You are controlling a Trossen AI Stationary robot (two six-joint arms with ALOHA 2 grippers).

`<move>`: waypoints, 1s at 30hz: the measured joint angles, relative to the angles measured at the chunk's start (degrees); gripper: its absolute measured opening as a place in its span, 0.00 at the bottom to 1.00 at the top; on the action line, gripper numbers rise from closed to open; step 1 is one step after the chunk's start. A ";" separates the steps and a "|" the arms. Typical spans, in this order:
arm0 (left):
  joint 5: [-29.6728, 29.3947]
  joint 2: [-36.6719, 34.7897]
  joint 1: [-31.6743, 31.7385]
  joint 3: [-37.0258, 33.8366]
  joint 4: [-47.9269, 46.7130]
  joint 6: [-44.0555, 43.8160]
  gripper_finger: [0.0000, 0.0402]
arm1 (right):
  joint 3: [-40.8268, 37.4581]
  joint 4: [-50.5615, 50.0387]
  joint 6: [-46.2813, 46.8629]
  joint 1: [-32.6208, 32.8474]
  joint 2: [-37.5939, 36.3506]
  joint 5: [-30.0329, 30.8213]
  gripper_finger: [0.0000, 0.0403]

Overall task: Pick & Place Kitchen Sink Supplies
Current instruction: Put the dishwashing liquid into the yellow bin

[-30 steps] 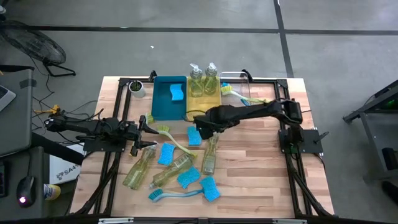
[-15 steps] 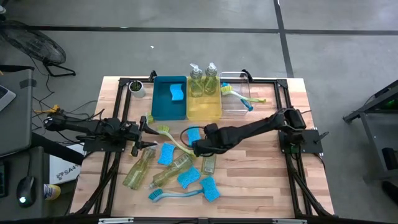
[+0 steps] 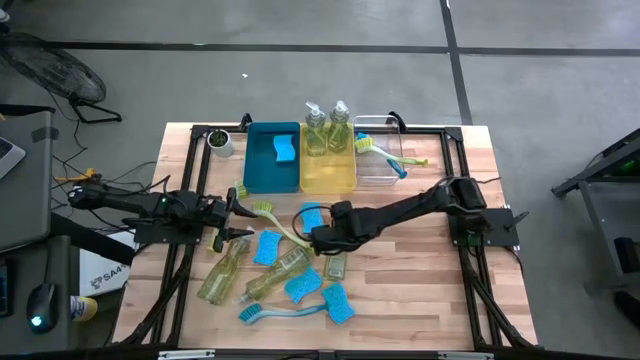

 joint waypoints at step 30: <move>-0.07 1.05 0.00 -0.01 0.01 -0.21 0.55 | -14.67 21.41 -16.43 -6.90 2.04 -5.77 0.78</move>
